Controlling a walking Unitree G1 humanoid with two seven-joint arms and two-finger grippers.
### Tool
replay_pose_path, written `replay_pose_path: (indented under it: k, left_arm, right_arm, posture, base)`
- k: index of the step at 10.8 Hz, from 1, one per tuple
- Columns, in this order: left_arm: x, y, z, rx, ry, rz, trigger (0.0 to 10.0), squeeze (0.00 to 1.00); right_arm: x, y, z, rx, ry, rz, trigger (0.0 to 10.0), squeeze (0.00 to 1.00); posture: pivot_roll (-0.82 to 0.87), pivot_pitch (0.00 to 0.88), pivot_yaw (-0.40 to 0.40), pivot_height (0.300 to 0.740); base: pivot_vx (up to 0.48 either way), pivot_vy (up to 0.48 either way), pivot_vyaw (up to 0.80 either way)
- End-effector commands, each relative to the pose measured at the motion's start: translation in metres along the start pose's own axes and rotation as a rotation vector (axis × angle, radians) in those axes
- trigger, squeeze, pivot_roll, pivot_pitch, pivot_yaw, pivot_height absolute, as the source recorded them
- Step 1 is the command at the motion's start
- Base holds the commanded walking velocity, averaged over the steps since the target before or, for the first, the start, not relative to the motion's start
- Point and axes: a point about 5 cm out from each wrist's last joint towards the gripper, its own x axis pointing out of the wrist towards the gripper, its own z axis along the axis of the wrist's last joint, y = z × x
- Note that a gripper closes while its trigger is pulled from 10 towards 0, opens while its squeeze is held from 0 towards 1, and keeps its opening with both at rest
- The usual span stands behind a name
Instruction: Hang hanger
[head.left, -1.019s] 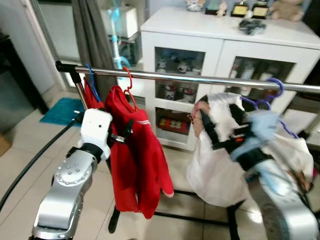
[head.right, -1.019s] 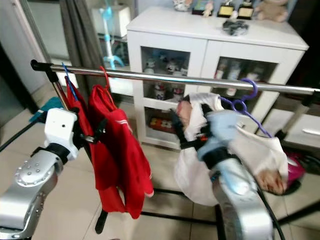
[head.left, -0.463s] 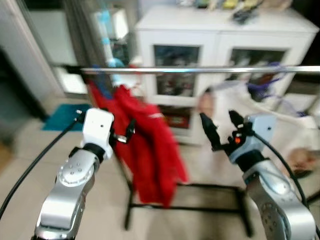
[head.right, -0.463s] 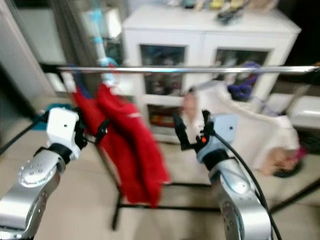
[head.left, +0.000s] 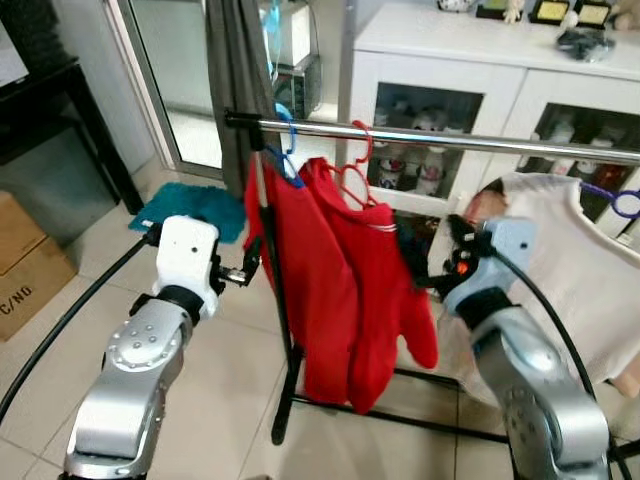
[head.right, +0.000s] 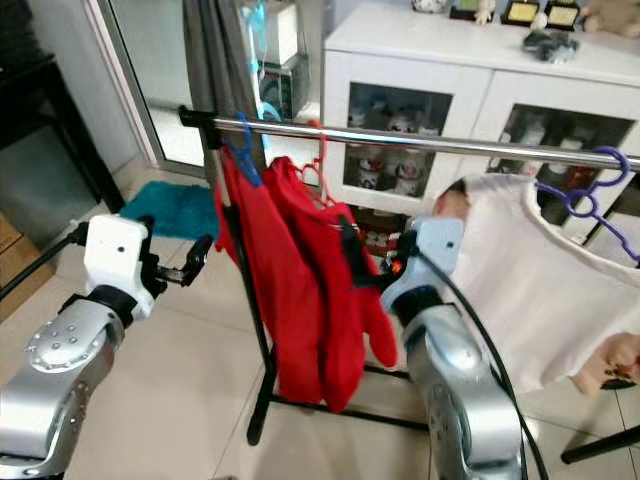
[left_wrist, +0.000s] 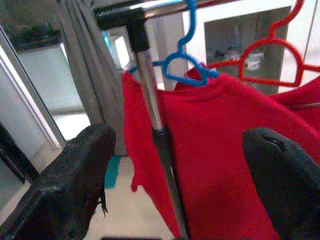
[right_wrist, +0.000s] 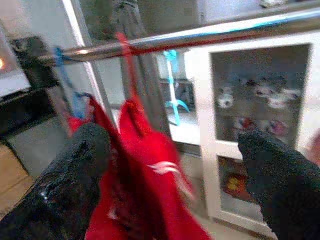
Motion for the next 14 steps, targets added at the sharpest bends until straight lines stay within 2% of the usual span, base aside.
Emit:
replay_pose_path:
  k: [1, 2, 3, 4, 5, 6, 7, 8, 9, 10, 11, 12, 14]
  left_arm:
    - [0.003, -0.001, 0.004, 0.013, -0.022, -0.006, 10.0, 0.27]
    - [0.004, -0.002, 0.004, 0.037, -0.024, -0.023, 10.0, 0.27]
    - [0.004, -0.005, 0.004, 0.019, -0.021, -0.029, 10.0, 0.27]
    - [0.003, -0.01, 0.005, -0.034, -0.034, -0.073, 10.0, 0.24]
    - [0.003, -0.016, 0.007, -0.033, -0.044, -0.127, 10.0, 0.24]
    - [0.002, -0.019, 0.01, -0.052, -0.061, -0.174, 10.0, 0.25]
    - [-0.001, -0.022, 0.011, -0.035, -0.062, -0.217, 10.0, 0.25]
    - [-0.003, -0.024, 0.011, -0.037, -0.072, -0.234, 10.0, 0.24]
    - [-0.005, -0.025, 0.012, -0.047, -0.078, -0.248, 10.0, 0.24]
    - [-0.006, -0.026, 0.013, -0.063, -0.09, -0.267, 10.0, 0.25]
    - [-0.006, -0.026, 0.014, -0.065, -0.091, -0.274, 10.0, 0.24]
    - [-0.007, -0.027, 0.014, -0.066, -0.094, -0.287, 10.0, 0.25]
    - [-0.008, -0.028, 0.016, -0.073, -0.111, -0.331, 10.0, 0.26]
  right_arm:
    - [0.001, -0.004, 0.001, -0.002, 0.007, -0.015, 10.0, 0.0]
    - [0.004, -0.003, 0.001, 0.03, 0.005, -0.021, 10.0, 0.0]
    - [0.014, -0.007, 0.0, 0.105, 0.003, -0.067, 10.0, 0.0]
    - [0.029, -0.015, 0.001, 0.211, -0.007, -0.125, 10.0, 0.0]
    - [0.048, -0.023, 0.005, 0.439, -0.055, -0.131, 10.0, 0.0]
    - [0.058, -0.027, 0.005, 0.562, -0.08, -0.124, 10.0, 0.0]
    - [0.067, -0.03, 0.008, 0.673, -0.113, -0.121, 10.0, 0.0]
    - [0.073, -0.033, 0.012, 0.791, -0.164, -0.12, 10.0, 0.55]
    - [0.078, -0.036, 0.015, 0.866, -0.207, -0.111, 10.0, 0.64]
    - [0.083, -0.044, 0.02, 0.997, -0.3, -0.097, 10.0, 0.54]
    - [0.085, -0.048, 0.02, 1.034, -0.331, -0.089, 10.0, 0.36]
    - [0.087, -0.053, 0.02, 1.09, -0.374, -0.083, 10.0, 0.0]
    - [0.092, -0.055, 0.024, 1.089, -0.434, -0.041, 10.0, 0.0]
  posture:
    - [-0.02, 0.0, 0.032, 0.74]
    - [-0.02, 0.0, 0.029, 0.74]
    - [-0.02, 0.0, 0.034, 0.74]
    - [-0.02, 0.0, 0.035, 0.74]
    - [-0.02, 0.0, 0.032, 0.74]
    - [-0.01, 0.0, 0.025, 0.74]
    - [0.01, 0.001, 0.017, 0.74]
    - [0.01, 0.001, 0.014, 0.74]
    - [0.01, 0.001, 0.013, 0.74]
    - [0.02, 0.001, 0.013, 0.74]
    - [0.02, 0.001, 0.013, 0.74]
    - [0.02, 0.002, 0.016, 0.74]
    - [0.02, 0.01, 0.027, 0.74]
  base:
    - [0.0, 0.0, 0.0]
    - [0.0, 0.0, 0.0]
    - [0.0, 0.0, 0.0]
    - [0.0, 0.0, 0.0]
    - [0.0, 0.0, 0.0]
    - [0.0, 0.0, 0.0]
    - [0.0, 0.0, 0.0]
    - [0.0, 0.0, 0.0]
    - [0.0, 0.0, 0.0]
    - [0.0, 0.0, 0.0]
    - [0.0, 0.0, 0.0]
    - [0.0, 0.0, 0.0]
    - [0.0, 0.0, 0.0]
